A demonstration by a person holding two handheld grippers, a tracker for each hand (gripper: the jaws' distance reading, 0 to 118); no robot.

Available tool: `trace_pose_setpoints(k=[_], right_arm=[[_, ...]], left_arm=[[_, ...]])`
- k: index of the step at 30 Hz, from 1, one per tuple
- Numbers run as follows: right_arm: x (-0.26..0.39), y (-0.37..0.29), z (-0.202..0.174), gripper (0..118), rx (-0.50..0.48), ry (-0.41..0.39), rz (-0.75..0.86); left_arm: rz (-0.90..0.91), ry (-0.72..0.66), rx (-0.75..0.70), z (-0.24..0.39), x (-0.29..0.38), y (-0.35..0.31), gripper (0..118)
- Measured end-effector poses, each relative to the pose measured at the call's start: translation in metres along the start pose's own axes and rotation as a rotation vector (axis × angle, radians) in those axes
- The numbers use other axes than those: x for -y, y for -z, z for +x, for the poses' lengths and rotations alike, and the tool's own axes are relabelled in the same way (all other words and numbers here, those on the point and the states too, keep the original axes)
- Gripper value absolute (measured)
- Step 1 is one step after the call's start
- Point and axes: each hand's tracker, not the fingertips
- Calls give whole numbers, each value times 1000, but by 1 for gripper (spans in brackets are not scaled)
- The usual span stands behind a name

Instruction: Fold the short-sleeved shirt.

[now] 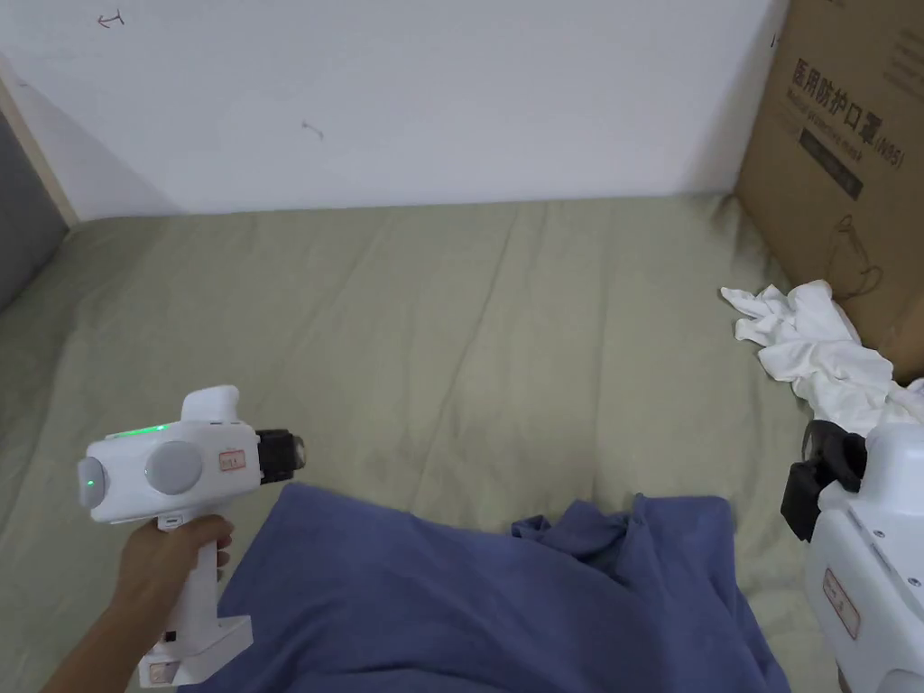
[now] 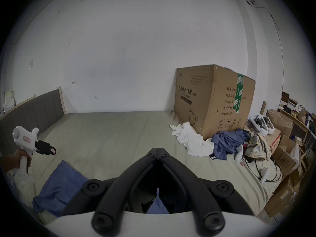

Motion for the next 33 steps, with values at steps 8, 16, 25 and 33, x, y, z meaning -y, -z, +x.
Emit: trace_pose_setpoints(k=[8, 16, 25, 33], right_arm=[[18, 39, -5, 2, 12, -7, -76], [34, 54, -4, 2, 5, -26, -139], [41, 59, 12, 3, 17, 15, -197], [73, 112, 36, 84, -12, 82, -442]], left_arm=[[-149, -3, -106, -20, 1, 93, 118], [-228, 98, -148, -12, 10, 117, 81], [-195, 200, -108, 14, 19, 105, 8], [43, 141, 21, 19, 23, 10, 8]])
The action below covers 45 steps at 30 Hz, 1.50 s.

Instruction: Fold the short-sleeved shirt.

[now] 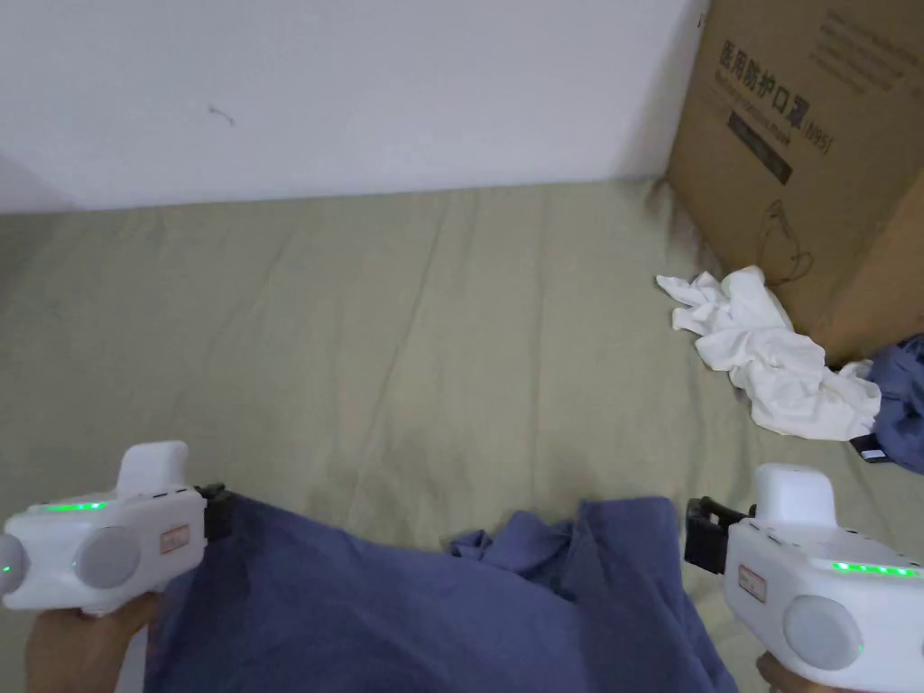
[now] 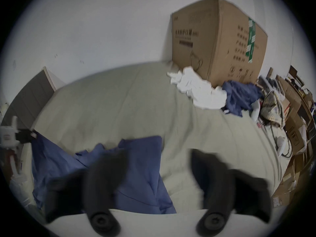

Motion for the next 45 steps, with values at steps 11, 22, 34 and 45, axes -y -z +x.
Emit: trace_pose_setpoints(k=[11, 22, 34, 45], right_arm=[[27, 103, -17, 76, 49, -155, -236], [34, 68, -23, 9, 39, -229, -138], [-32, -67, -3, 7, -95, -152, 228], [-155, -148, -32, 7, -189, -128, 526]], left_arm=[[104, -38, 27, 12, 6, -81, 8], [93, -67, 22, -3, 15, -77, 8], [192, -173, 31, -17, 17, -127, 8], [411, -140, -13, -30, -73, -204, 8]])
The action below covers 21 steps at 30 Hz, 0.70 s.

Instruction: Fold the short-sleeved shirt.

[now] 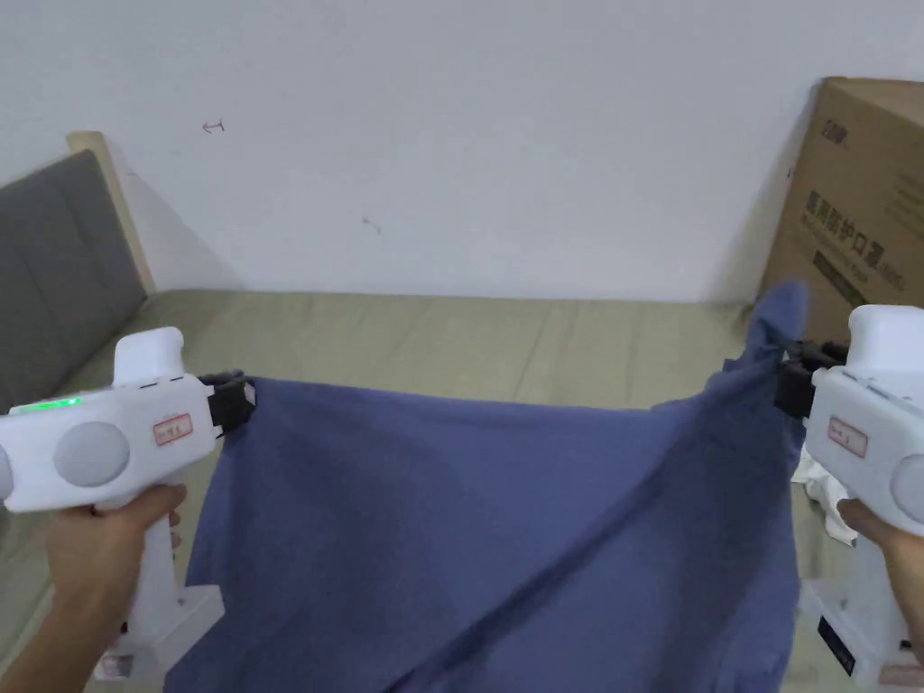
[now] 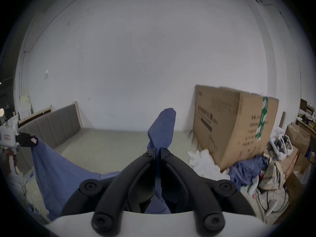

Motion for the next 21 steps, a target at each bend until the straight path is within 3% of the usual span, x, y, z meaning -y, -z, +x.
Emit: trace_pose_setpoints(k=[15, 18, 21], right_arm=[[-180, 60, -8, 7, -20, -36, 261], [-202, 70, -6, 7, 16, -53, 312], [-213, 77, 0, 6, 12, -11, 323]], left_arm=[[228, 89, -42, 43, -183, 18, 8], [253, 94, -57, 48, -208, 31, 8], [266, 81, -56, 48, -222, 46, 8]])
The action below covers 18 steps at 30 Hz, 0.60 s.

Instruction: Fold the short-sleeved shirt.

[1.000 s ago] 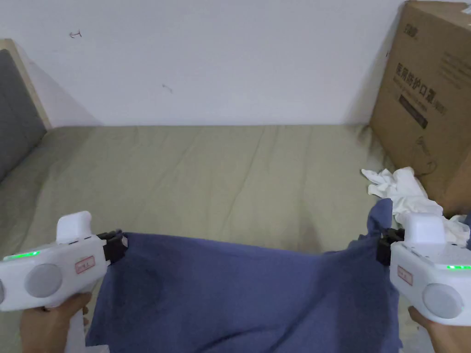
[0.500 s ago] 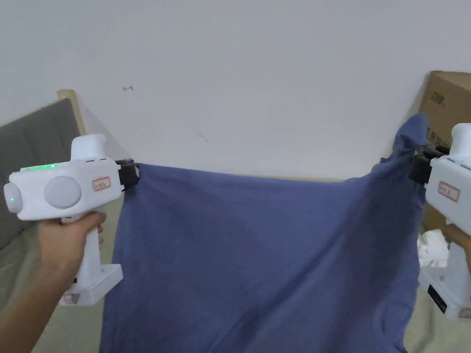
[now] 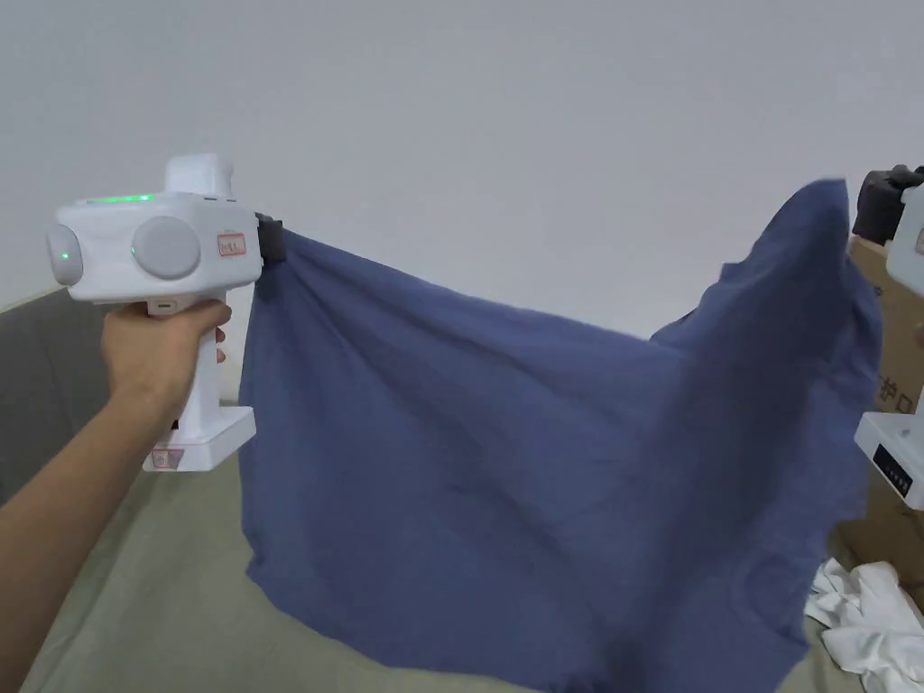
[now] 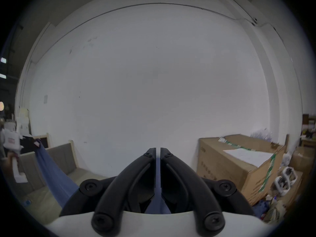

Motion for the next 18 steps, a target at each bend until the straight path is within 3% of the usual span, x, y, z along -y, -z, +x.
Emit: trace_pose_setpoints(k=[1, 3, 11, 13, 18], right_arm=[[3, 1, 2, 6, -31, 36, -5], [28, -1, 2, 6, -38, 27, -24], [171, 5, -5, 6, -52, 30, -265], [201, 2, -4, 6, -77, 106, -322], [251, -18, -9, 6, -65, 111, -407]], left_arm=[[11, -49, 40, -2, 2, 4, 8], [13, -80, 107, -1, 21, 12, 8], [-178, 20, 94, -1, 143, 27, 8], [-233, 27, 80, -8, 172, 25, 8], [-305, -31, 63, -33, 221, 6, 8]])
